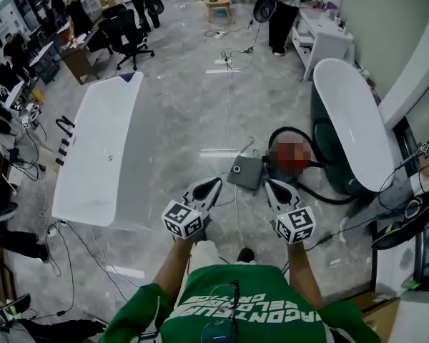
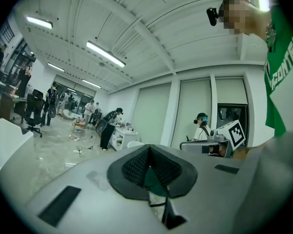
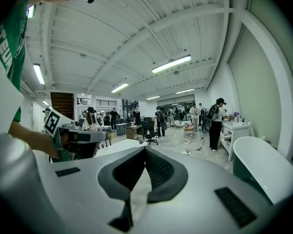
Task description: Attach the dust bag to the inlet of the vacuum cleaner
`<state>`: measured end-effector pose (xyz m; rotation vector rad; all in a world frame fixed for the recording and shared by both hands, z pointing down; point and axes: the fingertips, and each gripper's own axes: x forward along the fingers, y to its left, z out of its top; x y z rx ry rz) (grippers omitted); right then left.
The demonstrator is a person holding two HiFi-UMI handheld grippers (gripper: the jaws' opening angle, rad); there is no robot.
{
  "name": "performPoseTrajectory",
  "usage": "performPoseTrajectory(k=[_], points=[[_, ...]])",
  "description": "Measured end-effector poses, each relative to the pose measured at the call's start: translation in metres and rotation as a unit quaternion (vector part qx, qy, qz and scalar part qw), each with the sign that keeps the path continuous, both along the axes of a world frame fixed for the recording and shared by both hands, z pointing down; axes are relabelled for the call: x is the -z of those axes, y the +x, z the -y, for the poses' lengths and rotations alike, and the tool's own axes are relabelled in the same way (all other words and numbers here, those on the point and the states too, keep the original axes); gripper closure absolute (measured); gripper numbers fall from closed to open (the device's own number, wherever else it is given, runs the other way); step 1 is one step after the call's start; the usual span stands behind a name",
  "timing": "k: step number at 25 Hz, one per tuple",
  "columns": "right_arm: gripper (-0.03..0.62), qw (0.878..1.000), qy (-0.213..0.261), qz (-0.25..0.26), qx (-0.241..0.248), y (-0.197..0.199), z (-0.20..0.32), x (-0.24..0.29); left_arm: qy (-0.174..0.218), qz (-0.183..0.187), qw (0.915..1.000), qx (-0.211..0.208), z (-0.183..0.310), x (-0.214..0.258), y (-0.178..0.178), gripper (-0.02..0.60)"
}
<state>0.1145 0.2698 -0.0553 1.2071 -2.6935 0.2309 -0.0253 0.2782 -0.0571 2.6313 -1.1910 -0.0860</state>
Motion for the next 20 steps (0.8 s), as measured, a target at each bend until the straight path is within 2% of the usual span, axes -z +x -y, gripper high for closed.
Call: performPoseTrajectory(k=[6, 14, 20], points=[[0.585, 1.000, 0.001, -0.005, -0.025, -0.047, 0.041, -0.002, 0.004, -0.014, 0.9993, -0.035, 0.046, -0.006, -0.035, 0.577], [0.585, 0.999, -0.003, 0.002, -0.051, -0.138, 0.093, 0.002, 0.008, -0.027, 0.9976, -0.063, 0.108, -0.002, -0.122, 0.577], [0.586, 0.997, -0.011, -0.003, -0.080, -0.182, 0.112, -0.007, 0.006, -0.034, 0.9958, -0.084, 0.136, -0.007, -0.171, 0.578]])
